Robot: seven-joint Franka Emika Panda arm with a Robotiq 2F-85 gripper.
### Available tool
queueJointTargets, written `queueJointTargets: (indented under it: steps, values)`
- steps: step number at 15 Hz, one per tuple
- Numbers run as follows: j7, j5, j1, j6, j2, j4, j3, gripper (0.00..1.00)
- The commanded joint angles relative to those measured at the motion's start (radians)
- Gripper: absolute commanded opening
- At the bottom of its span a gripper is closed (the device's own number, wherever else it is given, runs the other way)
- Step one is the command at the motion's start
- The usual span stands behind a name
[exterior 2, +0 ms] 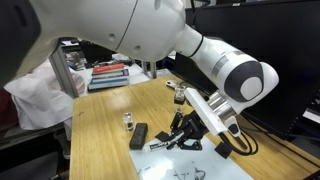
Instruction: Use the marker to write on the paper.
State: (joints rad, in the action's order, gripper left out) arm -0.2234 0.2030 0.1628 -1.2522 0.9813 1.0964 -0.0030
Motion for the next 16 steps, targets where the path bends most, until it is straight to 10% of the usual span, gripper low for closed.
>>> queueJointTargets:
  steps: [1, 16]
  values:
    - [-0.07, -0.06, -0.008, -0.036, -0.027, 0.061, 0.01, 0.05]
    - [-0.294, -0.205, -0.062, -0.073, -0.031, 0.15, 0.081, 0.05]
